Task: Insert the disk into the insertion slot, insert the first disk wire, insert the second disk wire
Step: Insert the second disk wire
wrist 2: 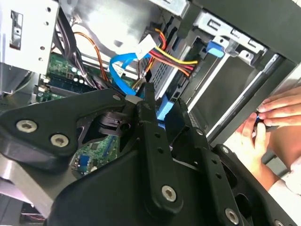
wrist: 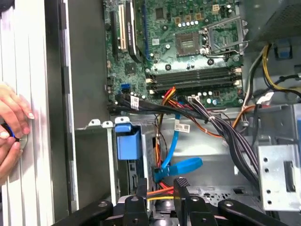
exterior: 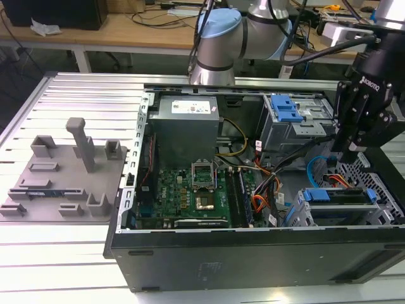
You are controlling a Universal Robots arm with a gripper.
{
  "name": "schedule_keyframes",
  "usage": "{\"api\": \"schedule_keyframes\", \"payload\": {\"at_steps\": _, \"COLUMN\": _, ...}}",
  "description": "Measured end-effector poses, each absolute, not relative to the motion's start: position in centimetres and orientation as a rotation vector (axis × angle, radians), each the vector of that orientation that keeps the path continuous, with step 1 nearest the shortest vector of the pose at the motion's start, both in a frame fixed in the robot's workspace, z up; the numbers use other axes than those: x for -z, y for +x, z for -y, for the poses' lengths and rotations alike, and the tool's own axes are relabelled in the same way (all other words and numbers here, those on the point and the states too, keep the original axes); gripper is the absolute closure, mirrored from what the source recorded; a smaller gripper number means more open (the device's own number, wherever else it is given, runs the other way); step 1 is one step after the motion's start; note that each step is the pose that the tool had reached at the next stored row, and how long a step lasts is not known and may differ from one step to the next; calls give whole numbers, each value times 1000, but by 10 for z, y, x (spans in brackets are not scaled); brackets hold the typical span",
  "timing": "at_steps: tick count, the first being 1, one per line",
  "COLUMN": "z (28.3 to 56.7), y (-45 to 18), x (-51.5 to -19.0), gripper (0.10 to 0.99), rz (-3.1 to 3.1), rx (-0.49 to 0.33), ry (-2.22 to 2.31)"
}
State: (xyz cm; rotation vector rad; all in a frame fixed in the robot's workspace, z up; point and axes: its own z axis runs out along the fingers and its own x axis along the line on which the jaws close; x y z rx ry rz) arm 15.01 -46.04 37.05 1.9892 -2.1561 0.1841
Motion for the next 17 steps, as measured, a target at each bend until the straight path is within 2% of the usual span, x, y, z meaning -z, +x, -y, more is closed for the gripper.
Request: {"api": "schedule_keyframes", "payload": {"at_steps": 17, "z": 459, "y": 131, "x": -367, "gripper": 725, "rz": 2133, "rx": -298, "ry": 2020}}
